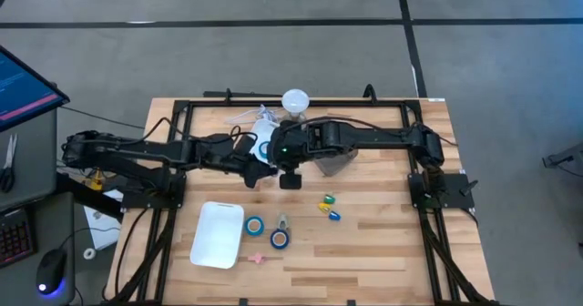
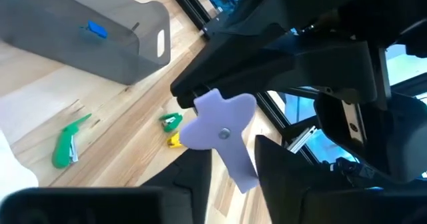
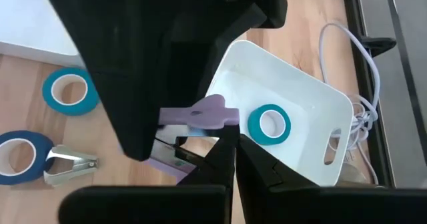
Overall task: Pick and place Stapler, Stapler remover, tape
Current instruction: Put the purple staple remover into the bottom white bin
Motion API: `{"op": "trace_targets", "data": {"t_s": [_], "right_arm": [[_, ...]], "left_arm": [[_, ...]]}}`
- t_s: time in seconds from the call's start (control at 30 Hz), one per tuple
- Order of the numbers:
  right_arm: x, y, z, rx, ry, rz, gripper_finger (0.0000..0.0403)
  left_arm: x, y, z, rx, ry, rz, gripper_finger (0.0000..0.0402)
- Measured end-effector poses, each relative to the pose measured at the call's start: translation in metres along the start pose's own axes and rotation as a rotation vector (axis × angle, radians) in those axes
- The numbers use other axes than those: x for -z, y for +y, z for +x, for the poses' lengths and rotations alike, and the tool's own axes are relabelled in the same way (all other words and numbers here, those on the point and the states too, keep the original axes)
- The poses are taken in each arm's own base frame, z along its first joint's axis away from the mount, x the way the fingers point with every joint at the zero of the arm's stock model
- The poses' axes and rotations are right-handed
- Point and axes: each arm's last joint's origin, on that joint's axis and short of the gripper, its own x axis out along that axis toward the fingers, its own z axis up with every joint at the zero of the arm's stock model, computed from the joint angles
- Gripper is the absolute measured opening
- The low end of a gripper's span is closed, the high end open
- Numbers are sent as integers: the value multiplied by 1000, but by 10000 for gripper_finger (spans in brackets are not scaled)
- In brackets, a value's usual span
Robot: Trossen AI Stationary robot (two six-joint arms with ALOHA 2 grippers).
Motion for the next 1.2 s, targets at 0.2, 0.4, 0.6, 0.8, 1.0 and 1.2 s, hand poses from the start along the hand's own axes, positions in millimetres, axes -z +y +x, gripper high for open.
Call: {"op": "trace_targets", "data": {"t_s": [0.2, 0.4, 0.6, 0.8, 1.0, 1.2], "right_arm": [[1, 0, 0, 0, 6, -1, 0], [0, 0, -1, 1, 5, -22, 0], [0, 0, -1, 7, 6, -29, 6], [1, -1, -3, 24, 15, -74, 65], [3, -4, -18, 31, 14, -118, 146], [-2, -13, -59, 55, -41, -119, 187]], "left_arm": [[1, 1, 0, -14, 7, -6, 44], [2, 2, 0, -7, 21, -8, 27], [2, 2, 0, -3, 25, -2, 29], [2, 1, 0, 4, 28, 7, 27], [0, -1, 0, 31, 21, 11, 25], [1, -2, -1, 40, 36, 10, 25]]}}
